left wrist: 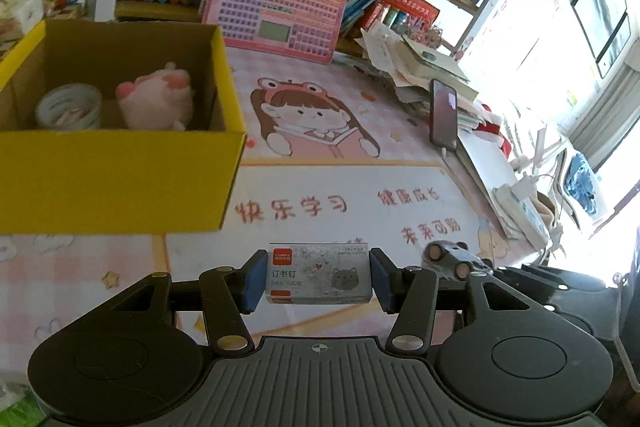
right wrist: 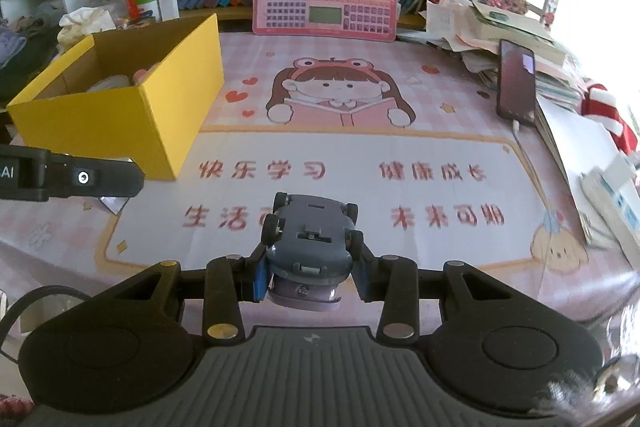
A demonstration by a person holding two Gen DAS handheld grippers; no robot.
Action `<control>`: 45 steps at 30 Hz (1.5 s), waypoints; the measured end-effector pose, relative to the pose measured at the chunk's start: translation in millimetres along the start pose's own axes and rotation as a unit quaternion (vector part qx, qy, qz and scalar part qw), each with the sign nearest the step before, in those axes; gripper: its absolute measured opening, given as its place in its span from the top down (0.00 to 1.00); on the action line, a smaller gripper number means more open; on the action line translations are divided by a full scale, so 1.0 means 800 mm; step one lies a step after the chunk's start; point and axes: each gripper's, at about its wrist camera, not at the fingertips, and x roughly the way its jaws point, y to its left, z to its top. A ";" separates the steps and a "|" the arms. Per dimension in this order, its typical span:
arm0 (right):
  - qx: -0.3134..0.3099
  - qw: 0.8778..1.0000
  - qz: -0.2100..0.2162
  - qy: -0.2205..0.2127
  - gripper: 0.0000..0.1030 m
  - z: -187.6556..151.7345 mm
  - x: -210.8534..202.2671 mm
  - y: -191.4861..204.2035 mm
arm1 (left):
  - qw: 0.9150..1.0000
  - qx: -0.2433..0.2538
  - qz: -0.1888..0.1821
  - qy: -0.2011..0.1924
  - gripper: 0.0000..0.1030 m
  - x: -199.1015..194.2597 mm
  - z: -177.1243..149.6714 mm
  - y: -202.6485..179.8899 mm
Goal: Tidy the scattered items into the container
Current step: 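Lift and carry the toy car and white box toward the yellow box with both tools, then lower the toy car and white box into the yellow box with both tools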
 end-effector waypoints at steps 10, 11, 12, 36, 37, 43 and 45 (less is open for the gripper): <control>0.003 1.000 0.014 0.003 0.64 -0.028 -0.025 0.031 | 1.000 -0.011 0.011 -0.007 0.49 -0.044 -0.032 0.017; -0.001 1.000 0.017 0.002 0.64 -0.028 -0.026 0.036 | 1.000 -0.014 0.014 -0.009 0.49 -0.049 -0.034 0.019; -0.004 1.000 0.021 0.002 0.64 -0.029 -0.027 0.040 | 1.000 -0.017 0.017 -0.011 0.49 -0.053 -0.037 0.022; -0.145 0.976 0.144 -0.080 0.64 0.037 -0.026 0.176 | 0.981 -0.088 0.113 -0.134 0.49 -0.163 -0.026 0.110; -0.143 0.975 0.146 -0.085 0.64 0.046 -0.025 0.177 | 0.980 -0.086 0.113 -0.139 0.49 -0.164 -0.019 0.111; -0.140 0.971 0.154 -0.120 0.64 0.102 -0.010 0.179 | 0.977 -0.079 0.109 -0.166 0.49 -0.151 0.029 0.118; -0.138 0.969 0.158 -0.128 0.63 0.121 0.001 0.179 | 0.976 -0.079 0.111 -0.173 0.49 -0.142 0.046 0.120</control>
